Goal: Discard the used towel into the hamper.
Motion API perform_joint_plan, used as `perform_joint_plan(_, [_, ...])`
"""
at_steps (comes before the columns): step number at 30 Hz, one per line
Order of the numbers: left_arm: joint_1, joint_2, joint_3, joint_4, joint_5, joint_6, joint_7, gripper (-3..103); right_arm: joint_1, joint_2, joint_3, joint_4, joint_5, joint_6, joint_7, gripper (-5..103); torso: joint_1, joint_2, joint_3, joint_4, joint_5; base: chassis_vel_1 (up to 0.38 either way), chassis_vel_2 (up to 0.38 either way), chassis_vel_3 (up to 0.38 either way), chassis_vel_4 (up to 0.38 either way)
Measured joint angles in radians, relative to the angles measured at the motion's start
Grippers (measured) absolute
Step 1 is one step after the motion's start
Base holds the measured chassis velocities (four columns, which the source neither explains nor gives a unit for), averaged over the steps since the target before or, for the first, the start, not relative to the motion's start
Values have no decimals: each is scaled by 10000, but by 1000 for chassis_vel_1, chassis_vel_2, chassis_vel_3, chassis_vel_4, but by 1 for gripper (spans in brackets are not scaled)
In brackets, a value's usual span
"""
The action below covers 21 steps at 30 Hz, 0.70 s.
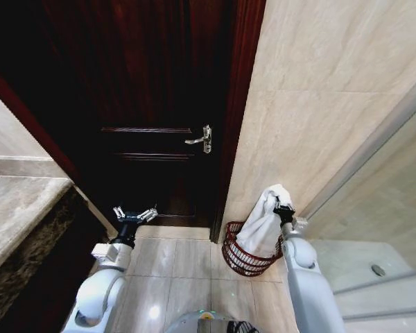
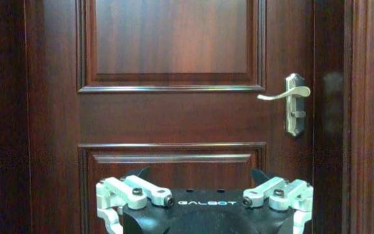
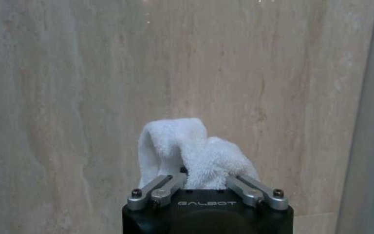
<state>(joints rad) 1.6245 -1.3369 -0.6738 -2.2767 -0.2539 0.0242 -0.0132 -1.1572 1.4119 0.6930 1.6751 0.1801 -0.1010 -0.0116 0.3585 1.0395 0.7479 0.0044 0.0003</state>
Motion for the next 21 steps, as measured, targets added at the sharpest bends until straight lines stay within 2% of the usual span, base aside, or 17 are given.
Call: perform_joint_plan(21, [-38,6,-78,219,-47,-200,63,100,-24,42,-20,266,-29,-140,119,10,-468,-1047,-586,0,-4,0,0,0,0])
